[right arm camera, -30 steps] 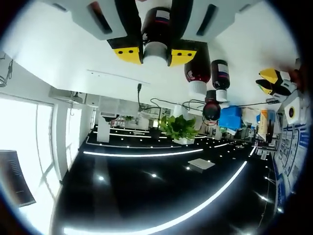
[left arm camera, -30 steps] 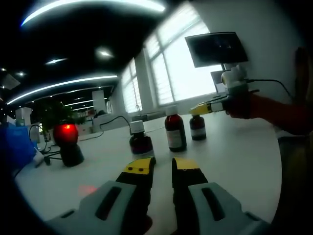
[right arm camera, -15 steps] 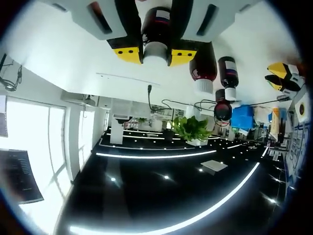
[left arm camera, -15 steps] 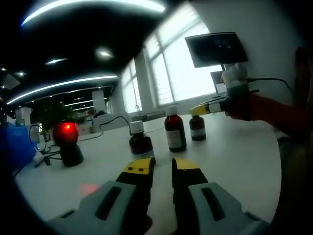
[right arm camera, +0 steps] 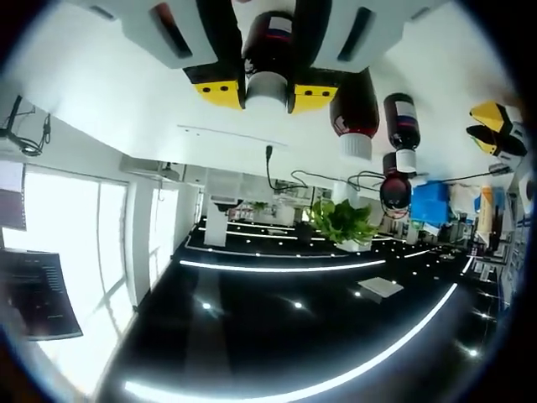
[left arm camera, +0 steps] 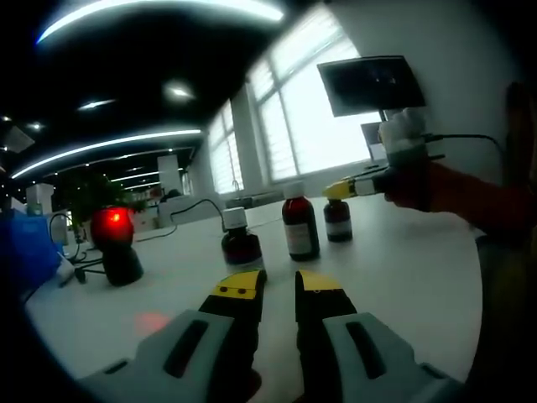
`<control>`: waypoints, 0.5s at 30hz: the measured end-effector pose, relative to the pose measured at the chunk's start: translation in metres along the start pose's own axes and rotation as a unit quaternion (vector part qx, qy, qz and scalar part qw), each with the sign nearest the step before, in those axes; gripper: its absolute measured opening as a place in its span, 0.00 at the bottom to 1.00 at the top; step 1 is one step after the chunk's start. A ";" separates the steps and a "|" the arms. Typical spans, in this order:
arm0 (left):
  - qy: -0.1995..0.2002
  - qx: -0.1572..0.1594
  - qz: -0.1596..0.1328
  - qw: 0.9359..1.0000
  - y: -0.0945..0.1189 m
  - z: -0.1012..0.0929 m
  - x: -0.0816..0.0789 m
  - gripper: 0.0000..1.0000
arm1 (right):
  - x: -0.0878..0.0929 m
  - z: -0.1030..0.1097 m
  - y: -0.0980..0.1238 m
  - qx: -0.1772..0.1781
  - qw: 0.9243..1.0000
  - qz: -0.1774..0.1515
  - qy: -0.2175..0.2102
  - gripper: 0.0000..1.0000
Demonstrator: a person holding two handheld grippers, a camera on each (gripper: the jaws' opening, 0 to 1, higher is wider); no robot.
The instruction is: Rotate the medicine bottle to make it face forward pick up the medicine bottle inspect the drug traceability code place the medicine on the table
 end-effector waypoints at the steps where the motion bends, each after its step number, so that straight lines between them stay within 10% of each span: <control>1: 0.000 0.000 0.000 1.000 0.000 0.000 0.000 0.08 | 0.000 0.001 0.000 0.004 1.000 0.000 0.003 0.16; 15: -0.001 0.000 0.000 1.000 -0.001 0.000 0.001 0.08 | 0.000 -0.001 0.001 0.018 1.000 -0.008 0.012 0.17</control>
Point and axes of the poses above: the point that each gripper's makers call its tool centre point, and the gripper's own axes: y roughly backward along the fingers, z roughly to its left, x roughly out of its underside, the point moved 7 cm from there along y, roughly backward along the fingers, and after that the axes turned 15 degrees about z, right-handed, at the moved point
